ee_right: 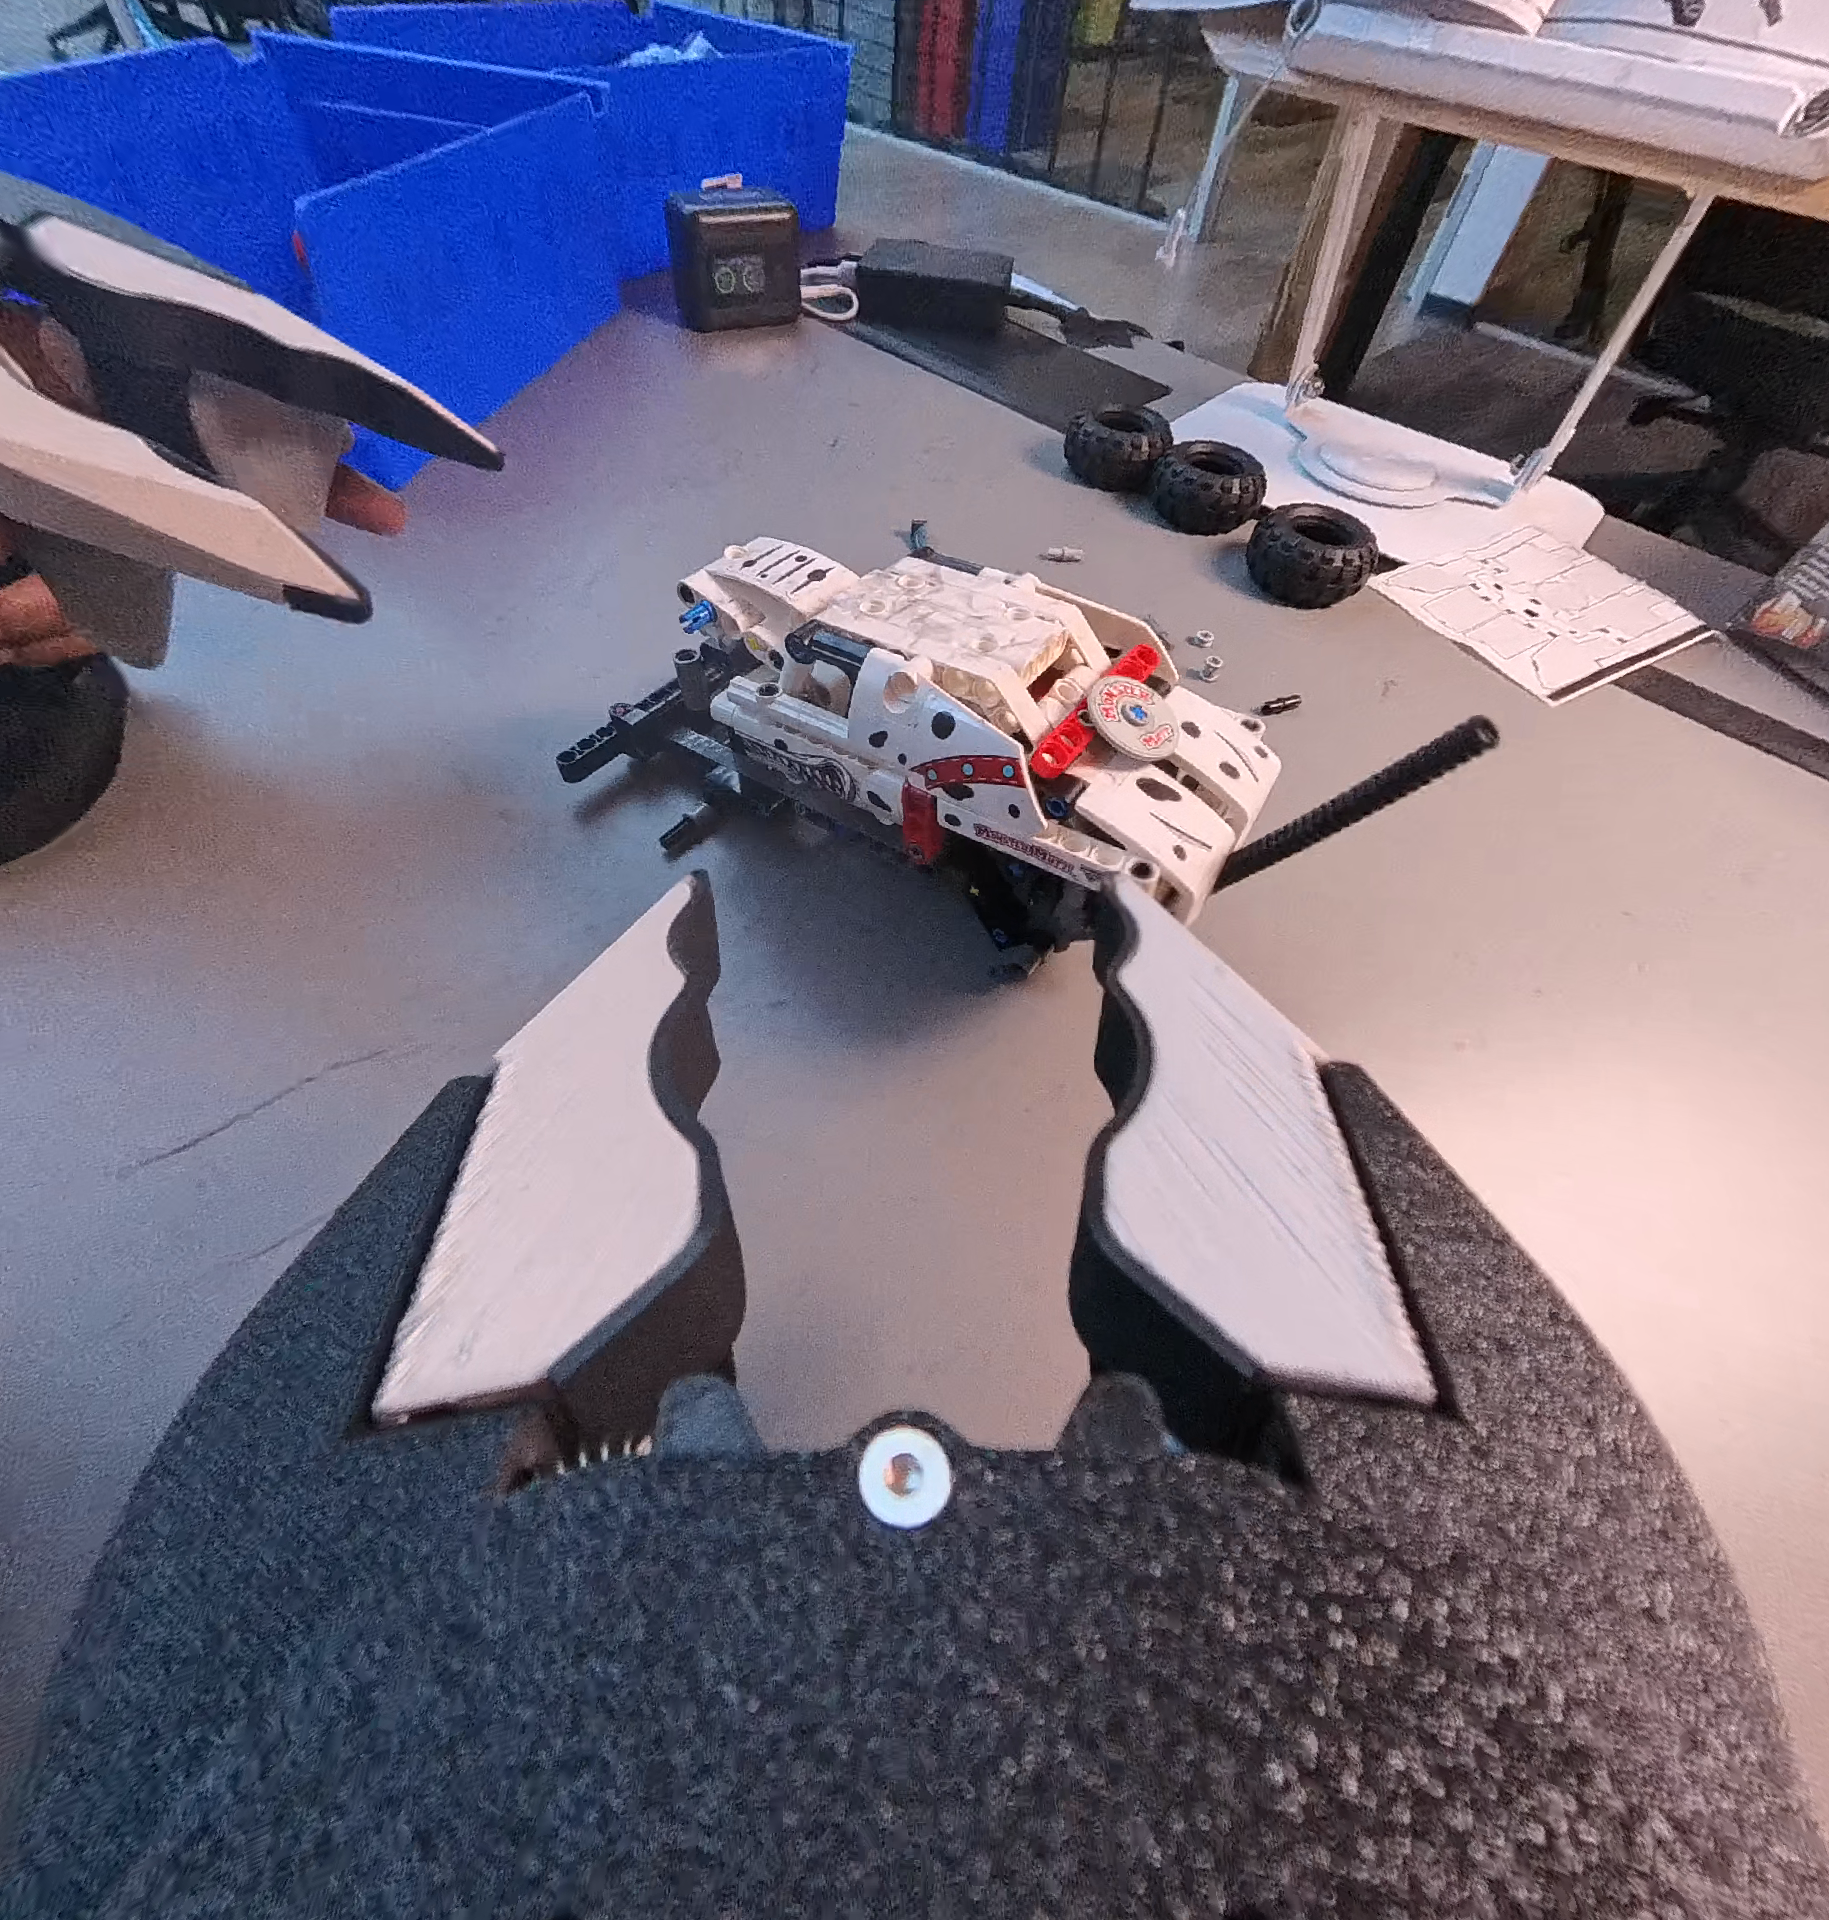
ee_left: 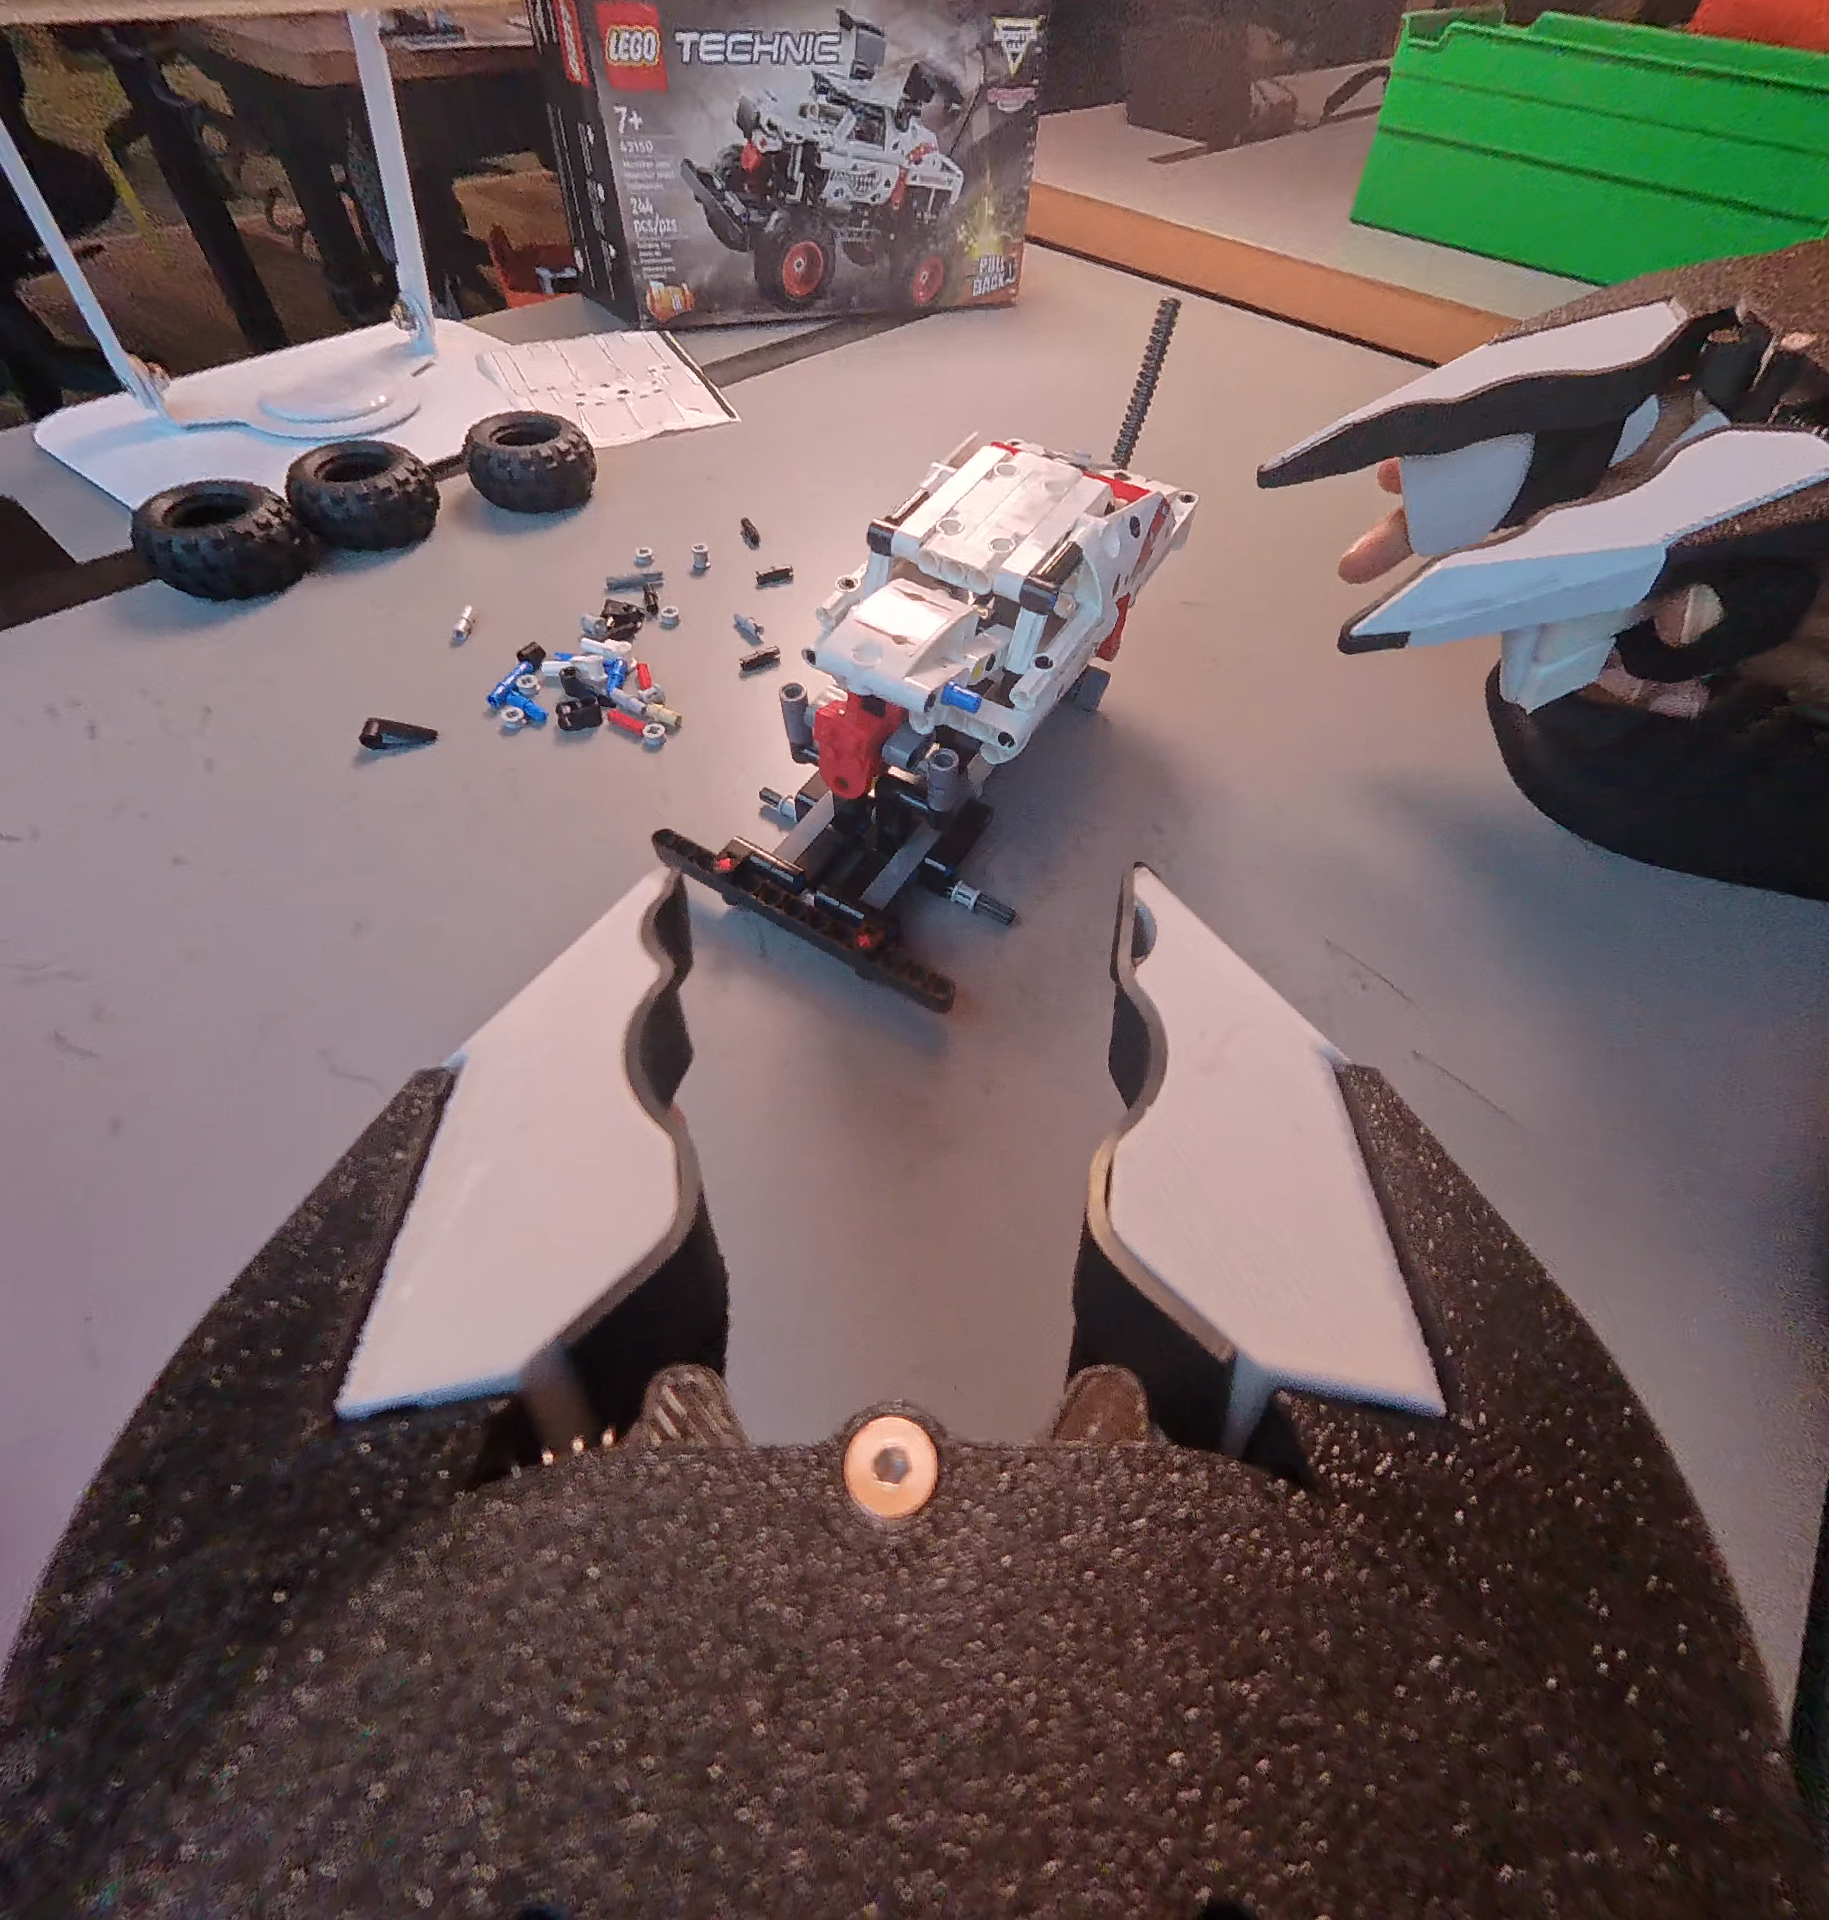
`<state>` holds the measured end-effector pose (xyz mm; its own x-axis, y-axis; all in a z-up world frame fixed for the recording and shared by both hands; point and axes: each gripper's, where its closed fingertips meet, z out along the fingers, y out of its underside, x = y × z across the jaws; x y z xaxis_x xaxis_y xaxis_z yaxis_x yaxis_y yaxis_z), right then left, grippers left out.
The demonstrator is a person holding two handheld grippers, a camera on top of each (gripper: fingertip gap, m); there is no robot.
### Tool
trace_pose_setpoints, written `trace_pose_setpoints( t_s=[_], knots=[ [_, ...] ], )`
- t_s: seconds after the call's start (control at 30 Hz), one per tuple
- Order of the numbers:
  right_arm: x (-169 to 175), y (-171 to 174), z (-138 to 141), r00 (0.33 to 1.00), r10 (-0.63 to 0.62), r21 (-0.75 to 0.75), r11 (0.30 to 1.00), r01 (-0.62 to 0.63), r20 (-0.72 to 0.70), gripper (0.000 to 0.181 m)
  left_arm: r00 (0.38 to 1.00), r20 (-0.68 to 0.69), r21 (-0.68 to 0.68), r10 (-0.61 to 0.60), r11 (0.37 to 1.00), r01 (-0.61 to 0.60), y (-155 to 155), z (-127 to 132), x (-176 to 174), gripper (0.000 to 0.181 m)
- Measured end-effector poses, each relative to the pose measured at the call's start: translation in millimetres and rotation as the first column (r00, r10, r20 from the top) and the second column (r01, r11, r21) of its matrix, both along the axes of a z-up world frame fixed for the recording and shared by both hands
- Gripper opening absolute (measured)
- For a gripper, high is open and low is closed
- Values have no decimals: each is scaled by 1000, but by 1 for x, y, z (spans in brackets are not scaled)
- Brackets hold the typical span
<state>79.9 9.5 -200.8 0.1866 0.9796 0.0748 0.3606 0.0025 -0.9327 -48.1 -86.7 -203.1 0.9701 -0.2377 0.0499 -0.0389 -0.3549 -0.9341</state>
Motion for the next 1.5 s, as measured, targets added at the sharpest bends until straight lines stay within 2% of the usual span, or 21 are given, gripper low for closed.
trace_pose_setpoints(
  t_s=[0.13, 0.37, 0.53, 0.83, 1.2, 1.5],
  knots=[
    [1, 5, 0, 1000, -14, -41, 999, 14, -15, 69, 998, -61, 13, 19, 1000, -18, 1, -1, 1, 73],
    [1, 6, -2, 1000, -6, -80, 997, 5, -19, 65, 998, -32, 42, 51, 998, -49, 3, 3, -6, 68],
    [1, 6, -2, 1000, 0, -108, 994, -3, -28, 63, 998, -33, 13, 50, 999, -49, 8, -3, -6, 68],
    [4, 4, 4, 998, 5, -92, 996, -11, -64, 56, 998, -29, 16, 54, 998, -54, 12, -4, -7, 64],
    [4, 4, 4, 998, 4, -93, 996, -10, -62, 50, 998, -45, 37, 39, 999, -38, 11, -2, -4, 72],
    [3, 5, 2, 999, -1, -86, 996, -3, -51, 46, 999, -26, 67, 40, 997, -38, 9, 4, -5, 72]
  ],
)
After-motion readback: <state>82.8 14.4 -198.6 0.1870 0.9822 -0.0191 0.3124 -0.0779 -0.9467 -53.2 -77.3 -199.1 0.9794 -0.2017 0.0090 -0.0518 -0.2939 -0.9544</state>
